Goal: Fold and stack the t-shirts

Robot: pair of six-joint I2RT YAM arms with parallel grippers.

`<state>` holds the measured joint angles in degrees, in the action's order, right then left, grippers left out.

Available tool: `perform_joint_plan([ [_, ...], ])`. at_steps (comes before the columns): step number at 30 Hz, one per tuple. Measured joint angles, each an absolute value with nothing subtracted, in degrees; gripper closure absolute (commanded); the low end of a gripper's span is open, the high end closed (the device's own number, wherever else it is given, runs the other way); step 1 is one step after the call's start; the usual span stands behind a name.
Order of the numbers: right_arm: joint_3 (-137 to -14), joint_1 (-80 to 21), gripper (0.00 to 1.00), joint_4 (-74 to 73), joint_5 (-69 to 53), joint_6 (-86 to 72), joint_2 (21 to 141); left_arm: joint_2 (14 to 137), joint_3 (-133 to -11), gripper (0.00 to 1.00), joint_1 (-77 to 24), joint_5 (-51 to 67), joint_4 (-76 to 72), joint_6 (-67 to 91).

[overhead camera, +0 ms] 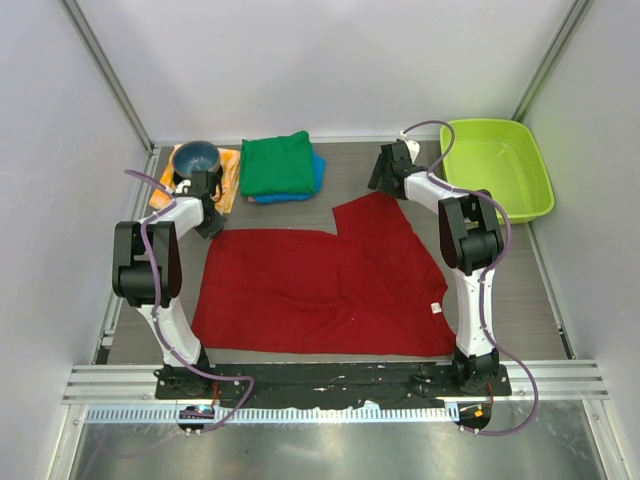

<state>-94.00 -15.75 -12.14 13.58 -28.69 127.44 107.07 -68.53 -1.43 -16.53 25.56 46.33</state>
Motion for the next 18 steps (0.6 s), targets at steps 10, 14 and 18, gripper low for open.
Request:
perform_joint_plan([
  [10, -94.0, -15.75, 0.6, -12.49, 13.98, -28.45, 127.79, 106.26, -67.16, 0.94, -1.43, -16.45, 24.05, 46.63],
  [14, -94.0, -15.75, 0.69, -12.53, 14.44, -28.32, 127.98, 105.95, -66.63, 0.94, -1.41, -16.21, 23.57, 47.0],
  [18, -94.0, -15.73, 0.76, -12.56, 14.55, -28.12, 128.07, 105.54, -65.98, 0.94, -1.43, -15.66, 23.03, 47.53],
])
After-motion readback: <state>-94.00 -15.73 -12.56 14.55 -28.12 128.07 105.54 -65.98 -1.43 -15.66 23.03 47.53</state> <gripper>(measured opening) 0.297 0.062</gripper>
